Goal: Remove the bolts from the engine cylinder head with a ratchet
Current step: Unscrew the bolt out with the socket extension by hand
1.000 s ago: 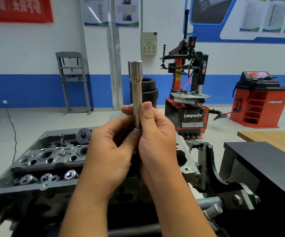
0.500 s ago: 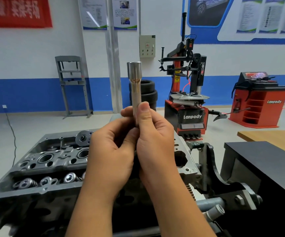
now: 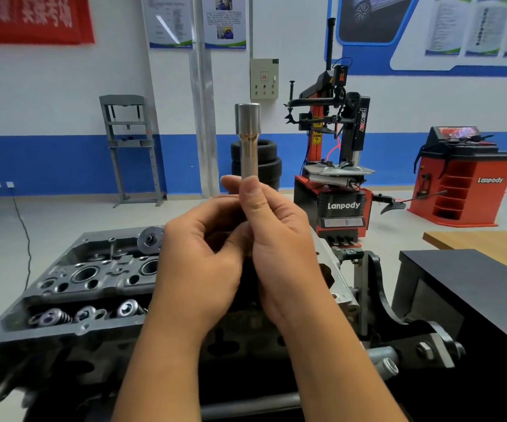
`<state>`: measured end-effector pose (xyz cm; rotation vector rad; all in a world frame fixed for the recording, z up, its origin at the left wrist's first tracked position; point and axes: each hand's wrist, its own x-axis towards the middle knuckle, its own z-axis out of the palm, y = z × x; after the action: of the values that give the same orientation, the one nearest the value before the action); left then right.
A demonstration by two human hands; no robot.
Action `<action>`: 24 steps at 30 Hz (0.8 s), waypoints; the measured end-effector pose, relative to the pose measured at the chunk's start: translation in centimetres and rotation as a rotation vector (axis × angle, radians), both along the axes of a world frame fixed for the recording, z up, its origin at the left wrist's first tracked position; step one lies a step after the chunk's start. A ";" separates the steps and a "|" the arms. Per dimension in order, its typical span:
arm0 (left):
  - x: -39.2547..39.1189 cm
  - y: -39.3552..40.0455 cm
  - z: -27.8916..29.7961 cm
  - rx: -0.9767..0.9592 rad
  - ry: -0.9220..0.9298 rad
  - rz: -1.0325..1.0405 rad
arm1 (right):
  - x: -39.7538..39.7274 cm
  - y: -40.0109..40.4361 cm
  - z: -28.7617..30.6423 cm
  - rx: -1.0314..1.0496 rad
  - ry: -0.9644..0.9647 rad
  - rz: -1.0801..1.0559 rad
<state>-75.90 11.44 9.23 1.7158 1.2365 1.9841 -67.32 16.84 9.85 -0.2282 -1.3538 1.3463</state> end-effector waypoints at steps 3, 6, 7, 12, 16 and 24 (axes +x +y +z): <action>0.0 0.3 -0.5 0.029 -0.110 -0.008 | -0.4 -0.3 -0.3 0.006 0.004 -0.034; 0.1 0.4 -0.6 0.037 -0.099 -0.028 | -0.2 -0.3 -0.4 -0.008 0.063 -0.081; 0.2 0.3 -0.6 0.025 -0.076 -0.062 | -0.1 -0.2 -0.4 -0.001 0.080 -0.095; 0.3 0.0 -0.4 0.009 -0.071 -0.172 | -0.1 0.0 -0.3 0.004 0.090 -0.133; 0.2 -0.1 -0.6 0.058 -0.135 -0.080 | -0.4 -0.3 -0.1 -0.022 0.071 -0.070; 0.3 0.1 -1.0 0.084 -0.085 -0.007 | -0.5 0.1 -0.5 0.035 0.062 -0.143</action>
<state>-75.63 11.51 8.24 1.6521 1.1327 2.1095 -67.79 16.90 9.38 -0.2528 -1.2838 1.1998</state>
